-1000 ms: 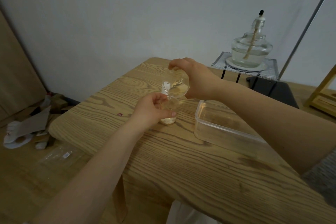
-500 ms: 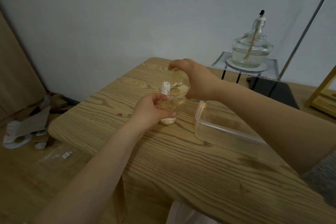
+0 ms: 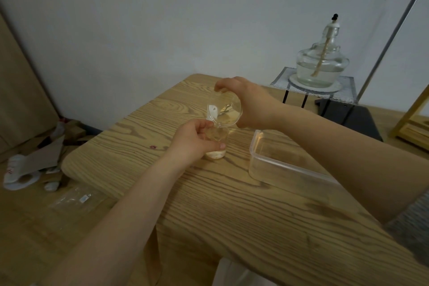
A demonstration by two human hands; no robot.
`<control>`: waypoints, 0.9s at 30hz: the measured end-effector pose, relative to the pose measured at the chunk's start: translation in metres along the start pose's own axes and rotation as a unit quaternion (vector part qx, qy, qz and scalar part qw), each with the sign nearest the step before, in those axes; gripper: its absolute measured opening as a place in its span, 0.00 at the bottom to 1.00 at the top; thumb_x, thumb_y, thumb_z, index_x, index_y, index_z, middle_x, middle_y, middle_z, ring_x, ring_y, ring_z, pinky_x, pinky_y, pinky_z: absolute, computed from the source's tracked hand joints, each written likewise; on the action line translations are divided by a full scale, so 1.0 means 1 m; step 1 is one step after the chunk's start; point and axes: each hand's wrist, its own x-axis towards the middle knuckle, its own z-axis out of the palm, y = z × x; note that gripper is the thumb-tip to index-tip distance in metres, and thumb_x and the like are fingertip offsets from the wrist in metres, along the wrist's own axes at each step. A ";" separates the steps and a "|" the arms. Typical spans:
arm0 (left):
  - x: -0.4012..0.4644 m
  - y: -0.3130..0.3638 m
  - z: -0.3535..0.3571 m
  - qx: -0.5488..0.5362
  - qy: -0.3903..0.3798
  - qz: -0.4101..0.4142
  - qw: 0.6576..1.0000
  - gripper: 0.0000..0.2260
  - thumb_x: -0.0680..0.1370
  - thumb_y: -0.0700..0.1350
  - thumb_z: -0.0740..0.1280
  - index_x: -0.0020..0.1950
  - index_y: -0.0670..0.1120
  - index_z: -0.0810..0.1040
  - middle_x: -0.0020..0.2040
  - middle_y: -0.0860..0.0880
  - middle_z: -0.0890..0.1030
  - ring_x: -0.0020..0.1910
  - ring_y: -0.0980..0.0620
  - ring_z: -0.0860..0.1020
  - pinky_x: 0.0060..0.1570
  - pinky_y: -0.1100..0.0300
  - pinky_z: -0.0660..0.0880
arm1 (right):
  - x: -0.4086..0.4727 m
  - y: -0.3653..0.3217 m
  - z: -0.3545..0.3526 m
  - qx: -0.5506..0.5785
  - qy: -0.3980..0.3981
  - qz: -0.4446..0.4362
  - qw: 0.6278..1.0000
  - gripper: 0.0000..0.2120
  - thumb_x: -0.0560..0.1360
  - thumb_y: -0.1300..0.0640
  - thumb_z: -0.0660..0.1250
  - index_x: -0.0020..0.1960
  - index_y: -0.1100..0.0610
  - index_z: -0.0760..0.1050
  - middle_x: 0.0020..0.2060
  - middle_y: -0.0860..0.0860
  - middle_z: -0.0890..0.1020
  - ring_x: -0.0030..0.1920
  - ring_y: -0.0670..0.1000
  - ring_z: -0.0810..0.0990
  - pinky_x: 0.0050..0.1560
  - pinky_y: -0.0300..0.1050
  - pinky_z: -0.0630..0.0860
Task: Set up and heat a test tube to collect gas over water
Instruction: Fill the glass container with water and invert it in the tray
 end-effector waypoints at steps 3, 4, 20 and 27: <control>0.000 -0.001 0.000 0.005 0.002 0.002 1.000 0.26 0.62 0.41 0.80 0.57 0.49 0.76 0.54 0.45 0.82 0.55 0.47 0.80 0.57 0.55 0.77 | 0.000 0.000 0.000 0.004 -0.001 0.006 1.000 0.40 0.59 0.71 0.70 0.67 0.48 0.66 0.63 0.49 0.72 0.62 0.49 0.72 0.57 0.46 0.75; 0.000 -0.001 0.000 0.006 0.003 0.002 1.000 0.26 0.61 0.41 0.80 0.56 0.50 0.76 0.54 0.43 0.82 0.55 0.45 0.80 0.57 0.53 0.77 | 0.000 0.000 0.000 0.003 -0.001 0.005 1.000 0.40 0.60 0.71 0.70 0.67 0.48 0.66 0.63 0.49 0.72 0.62 0.49 0.72 0.57 0.46 0.75; 0.003 -0.002 0.000 0.002 0.000 0.002 1.000 0.30 0.61 0.41 0.80 0.60 0.46 0.76 0.53 0.50 0.82 0.52 0.54 0.81 0.57 0.55 0.76 | 0.001 0.001 -0.004 0.076 0.005 0.027 0.997 0.41 0.58 0.70 0.74 0.68 0.51 0.66 0.64 0.50 0.73 0.65 0.47 0.72 0.57 0.44 0.75; 0.000 0.002 -0.002 0.000 -0.004 0.000 1.000 0.30 0.61 0.41 0.80 0.61 0.46 0.76 0.54 0.50 0.81 0.52 0.54 0.81 0.58 0.55 0.76 | 0.003 0.005 -0.011 0.197 0.020 0.130 0.972 0.43 0.58 0.65 0.80 0.68 0.55 0.65 0.60 0.50 0.76 0.63 0.48 0.73 0.53 0.40 0.72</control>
